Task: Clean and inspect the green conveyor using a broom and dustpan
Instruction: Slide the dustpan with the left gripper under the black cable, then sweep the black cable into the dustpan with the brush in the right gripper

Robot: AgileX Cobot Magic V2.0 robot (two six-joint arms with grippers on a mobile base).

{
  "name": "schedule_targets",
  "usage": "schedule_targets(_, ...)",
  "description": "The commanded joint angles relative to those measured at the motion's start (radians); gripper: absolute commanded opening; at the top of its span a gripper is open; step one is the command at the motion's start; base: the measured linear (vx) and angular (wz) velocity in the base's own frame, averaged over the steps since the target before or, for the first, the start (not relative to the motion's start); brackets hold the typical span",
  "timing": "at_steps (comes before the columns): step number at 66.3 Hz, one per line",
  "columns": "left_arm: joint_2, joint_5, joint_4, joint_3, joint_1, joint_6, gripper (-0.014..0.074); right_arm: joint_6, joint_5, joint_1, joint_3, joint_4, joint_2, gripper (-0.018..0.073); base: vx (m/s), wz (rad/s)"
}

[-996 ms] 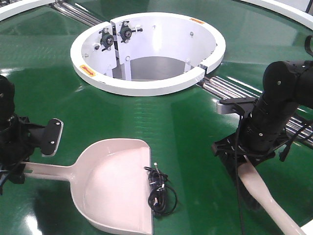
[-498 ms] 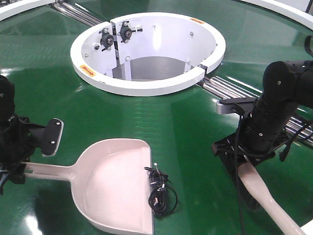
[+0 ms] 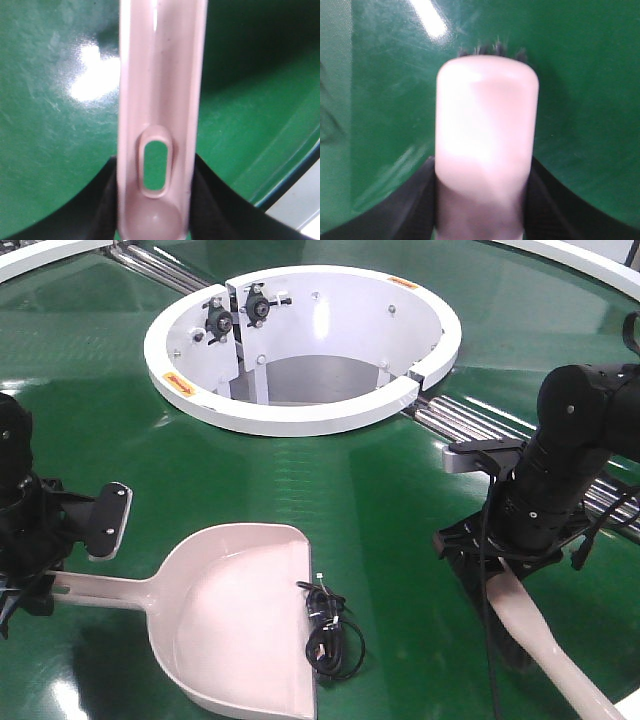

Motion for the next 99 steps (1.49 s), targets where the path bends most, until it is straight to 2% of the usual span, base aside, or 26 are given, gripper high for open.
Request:
schedule_targets(1, -0.032, -0.003, -0.029, -0.027, -0.01, -0.001, -0.0022, -0.008, 0.0, -0.004, -0.024, 0.008, -0.046, -0.0006, 0.0, 0.0)
schedule_targets(17, -0.032, -0.003, -0.029, -0.027, -0.01, -0.001, -0.0022, -0.013, -0.024, -0.004, -0.024, 0.012, -0.046, -0.0006, 0.0, 0.0)
schedule_targets(26, -0.032, -0.003, -0.029, -0.027, -0.01, -0.001, -0.0022, -0.004, -0.025, 0.003, -0.024, 0.058, -0.043, -0.0006, 0.0, 0.0)
schedule_targets(44, -0.032, -0.003, -0.029, -0.027, -0.01, -0.001, -0.0022, 0.017, -0.049, 0.084, -0.024, 0.065, 0.012, -0.0006, 0.0, 0.0)
schedule_targets(62, -0.032, -0.003, -0.029, -0.027, -0.01, -0.001, -0.0022, 0.019, -0.094, 0.162, -0.038, 0.132, 0.089, -0.0006, 0.0, 0.0)
schedule_targets(80, -0.032, -0.003, -0.029, -0.027, -0.01, -0.001, -0.0022, 0.045, -0.054, 0.253, -0.198, 0.166, 0.203, -0.0006, 0.0, 0.0)
schedule_targets(99, -0.032, -0.003, -0.029, -0.027, -0.01, -0.001, -0.0022, 0.058, 0.012, 0.354, -0.425, 0.258, 0.341, -0.0006, 0.0, 0.0)
